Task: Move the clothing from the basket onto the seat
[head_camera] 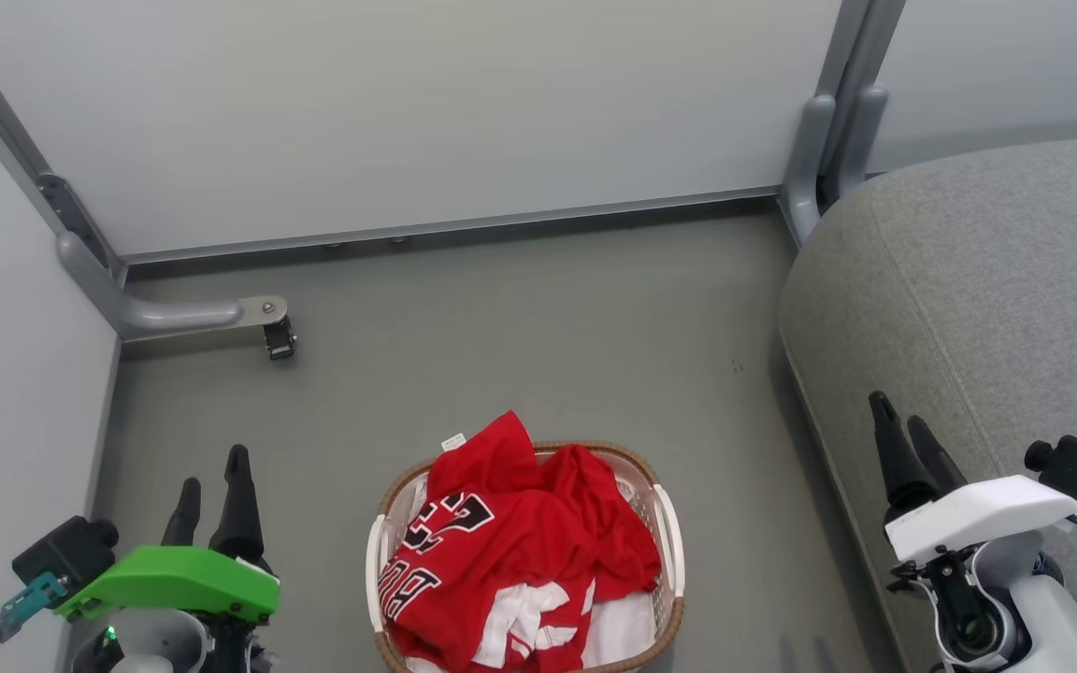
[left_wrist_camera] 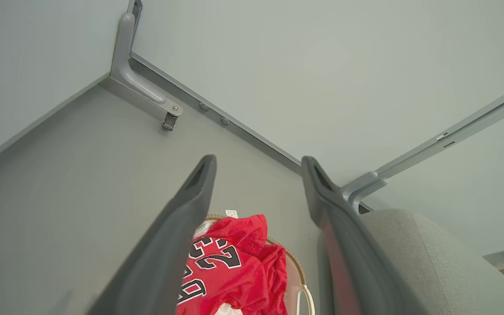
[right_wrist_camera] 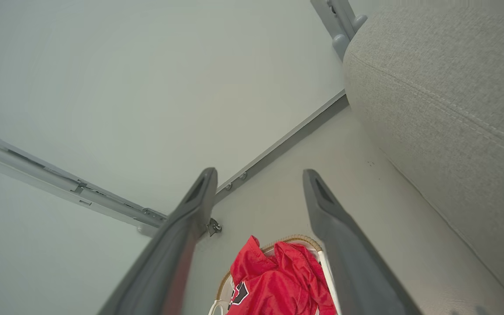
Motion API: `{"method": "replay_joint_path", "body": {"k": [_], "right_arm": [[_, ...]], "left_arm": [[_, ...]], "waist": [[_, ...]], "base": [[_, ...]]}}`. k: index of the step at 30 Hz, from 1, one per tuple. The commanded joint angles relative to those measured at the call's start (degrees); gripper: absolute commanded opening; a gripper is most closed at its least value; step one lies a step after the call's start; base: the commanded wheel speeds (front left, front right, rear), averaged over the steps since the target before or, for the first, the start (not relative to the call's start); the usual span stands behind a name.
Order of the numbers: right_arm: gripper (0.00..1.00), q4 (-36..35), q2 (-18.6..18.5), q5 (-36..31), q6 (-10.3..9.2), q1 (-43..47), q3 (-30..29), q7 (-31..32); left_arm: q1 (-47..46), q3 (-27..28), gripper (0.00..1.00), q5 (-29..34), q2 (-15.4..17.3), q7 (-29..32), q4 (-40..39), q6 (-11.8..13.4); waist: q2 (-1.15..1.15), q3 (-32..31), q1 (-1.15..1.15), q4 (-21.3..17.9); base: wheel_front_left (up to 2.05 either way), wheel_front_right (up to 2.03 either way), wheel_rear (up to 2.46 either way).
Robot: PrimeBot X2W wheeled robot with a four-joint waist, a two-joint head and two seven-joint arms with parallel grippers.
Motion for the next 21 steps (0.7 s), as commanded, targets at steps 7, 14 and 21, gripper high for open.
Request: {"method": "replay_joint_path", "body": {"k": [7, 14, 21], "right_arm": [[1.0, -0.86, -0.6, -6.89, 0.02, -1.87, 0.64, -1.66], [1.0, -0.41, -0.65, -12.04, 0.02, -2.04, 2.01, -2.83], [1.0, 0.06, -1.04, -16.52, 0.02, -2.63, 3.13, -3.9]], "left_arm": [[-1.42, -1.59, 1.0, 6.61, 1.68, -1.67, -1.56, 1.76], [-0.78, -3.06, 1.0, 11.71, 2.6, -2.89, -1.76, 3.09], [-0.55, -4.56, 1.0, 16.41, 3.28, -4.03, -2.13, 4.1]], "waist": [[0.0, 0.13, 0.0, -0.06], [0.0, 0.03, 0.0, -0.09], [0.0, 0.09, 0.0, -0.03]], "base": [[0.0, 0.0, 0.0], [0.0, 0.0, 0.0], [0.0, 0.0, 0.0]]}}
